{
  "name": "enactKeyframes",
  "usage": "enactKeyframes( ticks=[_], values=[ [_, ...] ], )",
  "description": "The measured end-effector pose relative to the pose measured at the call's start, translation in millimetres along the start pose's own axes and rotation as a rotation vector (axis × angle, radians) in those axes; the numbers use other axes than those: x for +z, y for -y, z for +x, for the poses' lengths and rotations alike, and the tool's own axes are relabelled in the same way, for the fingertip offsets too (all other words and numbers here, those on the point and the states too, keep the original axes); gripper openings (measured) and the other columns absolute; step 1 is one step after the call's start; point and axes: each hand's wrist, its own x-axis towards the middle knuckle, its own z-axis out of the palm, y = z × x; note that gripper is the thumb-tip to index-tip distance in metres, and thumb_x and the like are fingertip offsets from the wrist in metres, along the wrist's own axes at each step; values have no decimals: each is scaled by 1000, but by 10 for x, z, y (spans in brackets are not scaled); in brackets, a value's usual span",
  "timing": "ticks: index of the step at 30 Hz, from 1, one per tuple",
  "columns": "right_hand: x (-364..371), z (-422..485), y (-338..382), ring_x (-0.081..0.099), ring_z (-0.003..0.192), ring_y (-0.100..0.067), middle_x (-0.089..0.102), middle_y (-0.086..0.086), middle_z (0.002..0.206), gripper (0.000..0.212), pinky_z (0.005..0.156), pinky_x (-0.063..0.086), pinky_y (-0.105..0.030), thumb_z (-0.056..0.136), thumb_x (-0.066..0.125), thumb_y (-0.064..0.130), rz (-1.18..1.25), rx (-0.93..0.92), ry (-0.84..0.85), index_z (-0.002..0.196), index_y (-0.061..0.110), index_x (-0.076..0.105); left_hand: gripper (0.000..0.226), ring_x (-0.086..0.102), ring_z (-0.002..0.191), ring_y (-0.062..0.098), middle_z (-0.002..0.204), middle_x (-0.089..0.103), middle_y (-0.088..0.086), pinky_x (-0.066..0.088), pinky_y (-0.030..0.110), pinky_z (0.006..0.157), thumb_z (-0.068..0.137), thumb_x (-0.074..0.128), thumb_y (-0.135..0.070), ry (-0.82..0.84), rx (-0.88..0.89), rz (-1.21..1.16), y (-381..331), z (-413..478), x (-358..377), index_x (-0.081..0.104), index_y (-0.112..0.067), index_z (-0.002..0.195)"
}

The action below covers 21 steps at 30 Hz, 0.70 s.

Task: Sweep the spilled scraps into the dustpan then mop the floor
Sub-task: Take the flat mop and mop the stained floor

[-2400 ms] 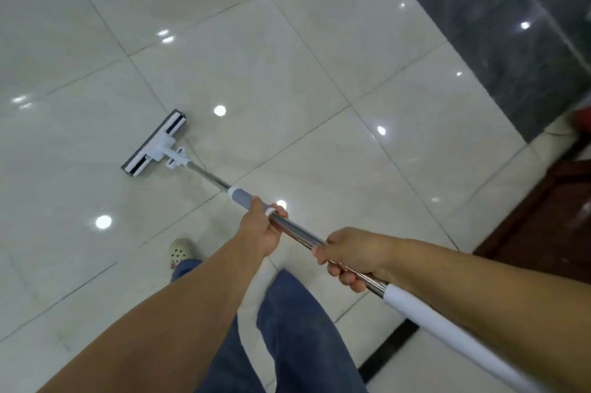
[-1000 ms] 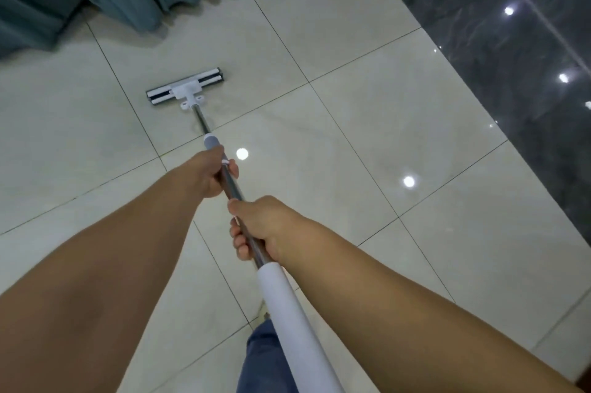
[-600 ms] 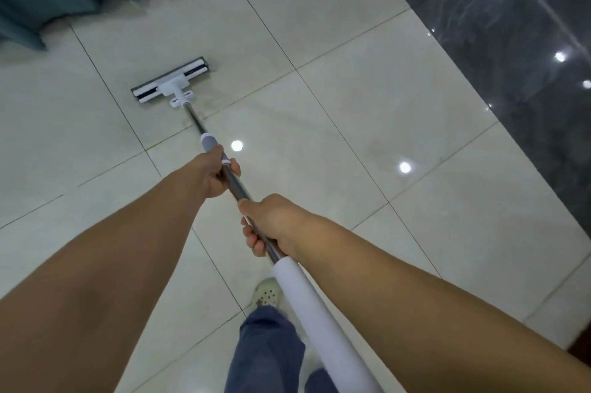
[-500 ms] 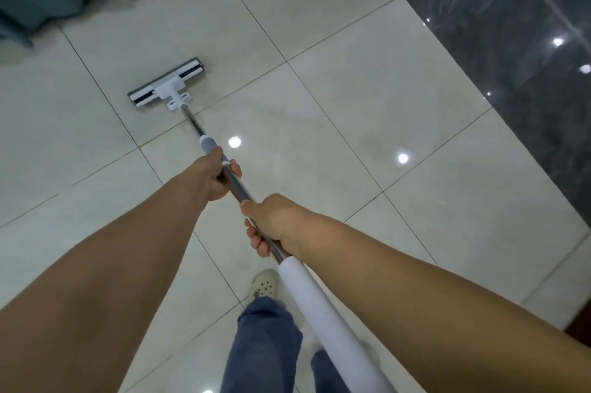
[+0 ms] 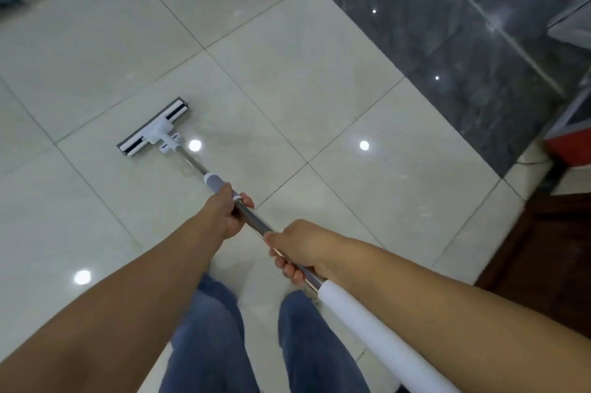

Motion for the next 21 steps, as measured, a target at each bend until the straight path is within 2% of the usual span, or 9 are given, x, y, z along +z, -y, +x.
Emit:
enactKeyframes(
  ticks=[2, 5, 7, 10, 16, 21],
  values=[
    [-360, -221, -322, 37, 39, -7, 46, -1, 59, 32, 35, 31, -12, 98, 45, 35, -18, 28, -12, 77, 11, 49, 20, 35, 46, 12, 65, 36, 4, 39, 13, 33, 99, 42, -27, 30, -17, -13, 424, -183, 303, 38, -10, 89],
    [-728, -491, -660, 35, 36, -7, 44, -1, 56, 31, 33, 29, -12, 99, 44, 33, -25, 44, -32, 76, 11, 48, 30, 39, 30, 12, 63, 37, 4, 40, 13, 33, 99, 42, -30, 46, -40, 6, 909, -414, 647, 36, -10, 77],
    [-855, -555, -717, 34, 35, -8, 44, -1, 55, 31, 33, 28, -12, 99, 43, 31, -29, 39, -37, 76, 12, 47, 30, 39, 39, 12, 63, 39, 4, 40, 14, 33, 98, 43, -32, 46, -48, -8, 998, -480, 781, 37, -10, 79],
    [-912, -504, -531, 35, 32, -7, 45, 0, 54, 31, 34, 29, -12, 98, 44, 32, -25, 43, -27, 74, 13, 47, 27, 36, 48, 12, 64, 39, 5, 39, 15, 33, 98, 43, -30, 17, -26, -38, 813, -460, 870, 38, -11, 80],
    [-881, -380, 15, 37, 37, -10, 46, -1, 55, 31, 35, 32, -18, 98, 45, 33, -104, 55, -3, 76, 11, 49, 27, 38, 32, 13, 59, 38, 5, 37, 16, 32, 98, 42, -27, 38, 19, -75, 395, -320, 942, 36, -11, 77],
    [-792, -114, 912, 36, 37, -8, 45, -1, 56, 33, 37, 32, -18, 99, 44, 33, -64, 31, 26, 74, 11, 49, 27, 38, 40, 15, 60, 38, 4, 38, 17, 33, 98, 43, -32, 54, 33, -99, -545, -29, 1014, 37, -11, 82]
  ],
)
